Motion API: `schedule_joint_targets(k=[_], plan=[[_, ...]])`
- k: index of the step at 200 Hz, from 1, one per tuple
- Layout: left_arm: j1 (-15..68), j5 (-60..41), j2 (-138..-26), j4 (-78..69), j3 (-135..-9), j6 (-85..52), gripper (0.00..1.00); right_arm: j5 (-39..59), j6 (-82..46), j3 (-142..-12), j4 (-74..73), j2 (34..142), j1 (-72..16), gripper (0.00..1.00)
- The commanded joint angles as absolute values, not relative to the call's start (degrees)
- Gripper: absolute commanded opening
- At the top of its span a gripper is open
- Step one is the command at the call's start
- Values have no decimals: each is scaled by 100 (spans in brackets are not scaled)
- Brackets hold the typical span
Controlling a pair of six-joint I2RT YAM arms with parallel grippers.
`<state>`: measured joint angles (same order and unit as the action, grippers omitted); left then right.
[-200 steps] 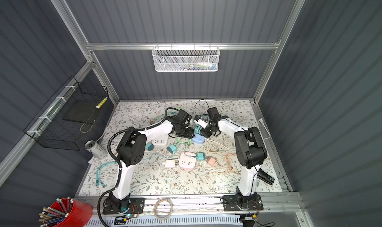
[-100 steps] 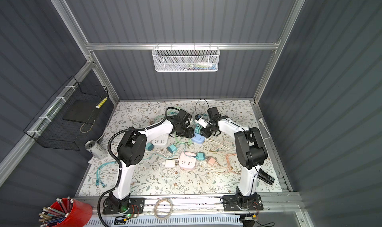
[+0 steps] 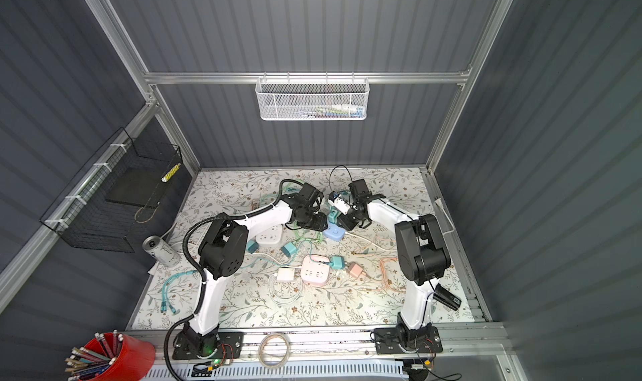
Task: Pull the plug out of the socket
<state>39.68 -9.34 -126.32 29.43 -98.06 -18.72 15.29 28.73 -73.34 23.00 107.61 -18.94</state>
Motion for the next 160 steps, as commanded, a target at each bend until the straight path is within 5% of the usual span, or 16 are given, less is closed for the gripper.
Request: schedule_joint_targets(k=[1,160], plan=[[4014,-1098,-13080,3158,-9782,-2102,53,1540,2861,-7284,2133,10454,-2027,27],[4039,-729,-13201,3182,-9651,-2224,52,1834,2563,-7197,1937,10149,-2017,25]])
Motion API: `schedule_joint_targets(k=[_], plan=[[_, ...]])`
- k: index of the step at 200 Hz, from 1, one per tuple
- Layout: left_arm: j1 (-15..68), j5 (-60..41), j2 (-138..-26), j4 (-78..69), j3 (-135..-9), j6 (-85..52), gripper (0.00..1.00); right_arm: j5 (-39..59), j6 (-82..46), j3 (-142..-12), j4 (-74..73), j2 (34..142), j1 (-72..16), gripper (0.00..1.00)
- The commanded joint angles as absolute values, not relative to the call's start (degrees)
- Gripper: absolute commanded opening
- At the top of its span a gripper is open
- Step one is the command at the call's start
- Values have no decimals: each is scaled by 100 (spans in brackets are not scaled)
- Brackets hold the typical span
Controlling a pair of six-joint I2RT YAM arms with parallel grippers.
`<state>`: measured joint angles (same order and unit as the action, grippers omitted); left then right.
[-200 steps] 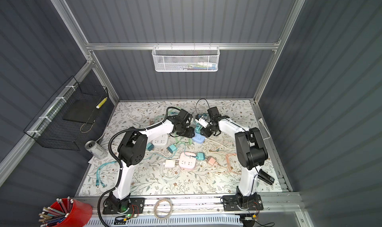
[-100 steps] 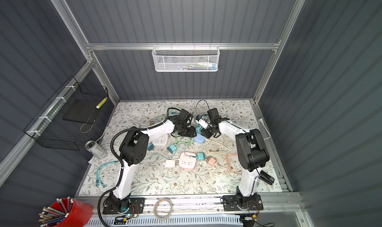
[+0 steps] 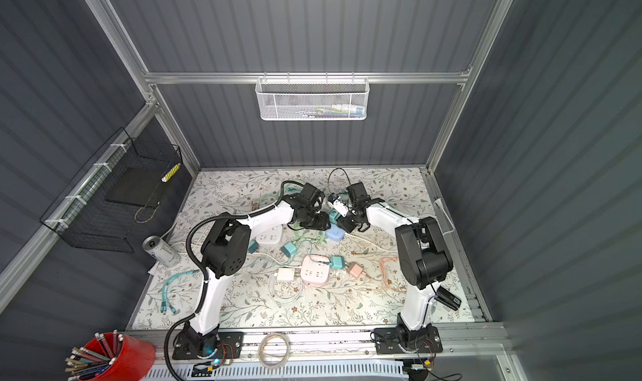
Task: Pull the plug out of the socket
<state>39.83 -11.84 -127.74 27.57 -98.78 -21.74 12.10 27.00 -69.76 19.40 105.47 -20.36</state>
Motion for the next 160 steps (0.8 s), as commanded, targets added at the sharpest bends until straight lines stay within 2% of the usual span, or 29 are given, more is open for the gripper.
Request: schedule_joint_targets(k=[1,25,99,160], plan=[[4037,-729,-13197,3182,-9655,-2224,52,1853,2560,-7193,1940,10150,-2006,25],[4034,-728,-13232,3187,-9668,-2225,51,2249,2443,-7151,1943,10072,-1838,25],[4038,-719,-13126,3159,-9620,-2198,52,1499,2523,-6907,2000,9939,-1799,25],[4035,-765,-12876,2914,-9454,-2197,56,1377,1840,-6581,1760,9806,-1439,28]])
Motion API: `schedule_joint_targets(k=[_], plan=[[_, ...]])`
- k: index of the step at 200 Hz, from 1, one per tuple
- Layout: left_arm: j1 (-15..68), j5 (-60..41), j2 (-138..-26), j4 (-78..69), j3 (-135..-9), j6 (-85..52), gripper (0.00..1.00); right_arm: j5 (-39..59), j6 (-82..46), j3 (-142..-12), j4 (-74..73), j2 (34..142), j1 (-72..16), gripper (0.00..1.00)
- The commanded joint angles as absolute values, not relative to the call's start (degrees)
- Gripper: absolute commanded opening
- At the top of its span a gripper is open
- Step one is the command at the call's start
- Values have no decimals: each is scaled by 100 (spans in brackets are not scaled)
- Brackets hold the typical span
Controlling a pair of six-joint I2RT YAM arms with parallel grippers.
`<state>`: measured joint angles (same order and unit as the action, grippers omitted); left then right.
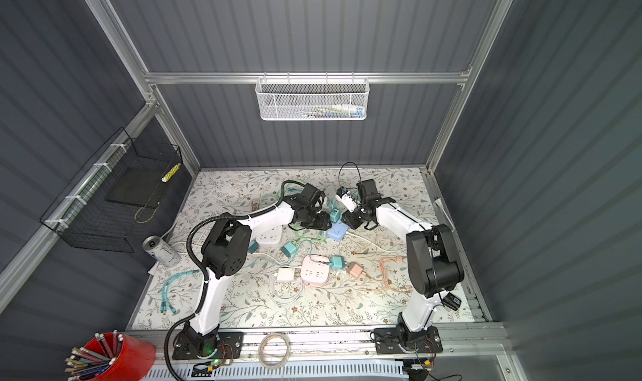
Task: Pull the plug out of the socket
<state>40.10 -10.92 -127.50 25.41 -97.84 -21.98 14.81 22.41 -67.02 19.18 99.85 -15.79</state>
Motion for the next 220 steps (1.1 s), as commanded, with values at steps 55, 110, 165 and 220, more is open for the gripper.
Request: schedule_joint_targets(k=[55,110,165,220], plan=[[4039,-718,-12745,2876,-9400,-2162,60,1014,1412,-6485,1921,9821,-1223,30],[4034,-653,-12617,2831,-9310,-2153,62,898,1207,-6520,2128,10016,-1136,32],[4034,-523,-12490,2774,-9238,-2136,65,791,1103,-6552,2417,10149,-1116,38],[4034,-440,-12335,2697,-9160,-2162,66,705,1068,-6557,2487,10219,-1107,45]])
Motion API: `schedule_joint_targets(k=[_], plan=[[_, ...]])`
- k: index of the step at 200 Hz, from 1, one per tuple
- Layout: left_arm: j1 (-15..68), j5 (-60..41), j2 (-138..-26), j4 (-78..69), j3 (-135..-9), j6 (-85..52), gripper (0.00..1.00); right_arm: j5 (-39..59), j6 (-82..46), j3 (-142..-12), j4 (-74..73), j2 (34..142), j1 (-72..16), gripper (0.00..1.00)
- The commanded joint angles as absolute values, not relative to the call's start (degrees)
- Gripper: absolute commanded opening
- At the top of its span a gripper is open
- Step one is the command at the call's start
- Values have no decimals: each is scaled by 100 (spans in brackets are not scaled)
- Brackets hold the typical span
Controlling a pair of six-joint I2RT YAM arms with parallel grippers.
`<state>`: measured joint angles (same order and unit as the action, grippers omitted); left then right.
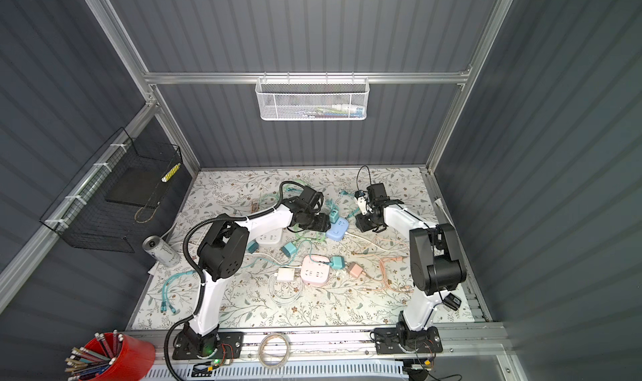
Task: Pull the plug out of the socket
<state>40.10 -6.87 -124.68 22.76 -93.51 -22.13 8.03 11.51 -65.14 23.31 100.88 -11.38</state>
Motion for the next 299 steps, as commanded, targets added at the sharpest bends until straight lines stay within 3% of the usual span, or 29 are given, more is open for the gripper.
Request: schedule_joint_targets(k=[1,77,148,232,299], plan=[[4034,-435,-12329,2693,-9159,-2162,66,704,1066,-6561,2492,10216,-1107,45],[4034,-392,-12108,2510,-8996,-2224,67,653,1037,-6700,2647,10422,-1107,53],[4036,-360,-11778,2320,-8847,-2277,69,236,882,-6737,2689,10135,-1107,68],[4034,-124,-11592,2425,-8771,-2201,70,-325,687,-6829,2980,9527,-1106,74],[4001,-236,-11729,2408,-8727,-2205,70,593,1461,-6108,1785,9066,-1642,76]])
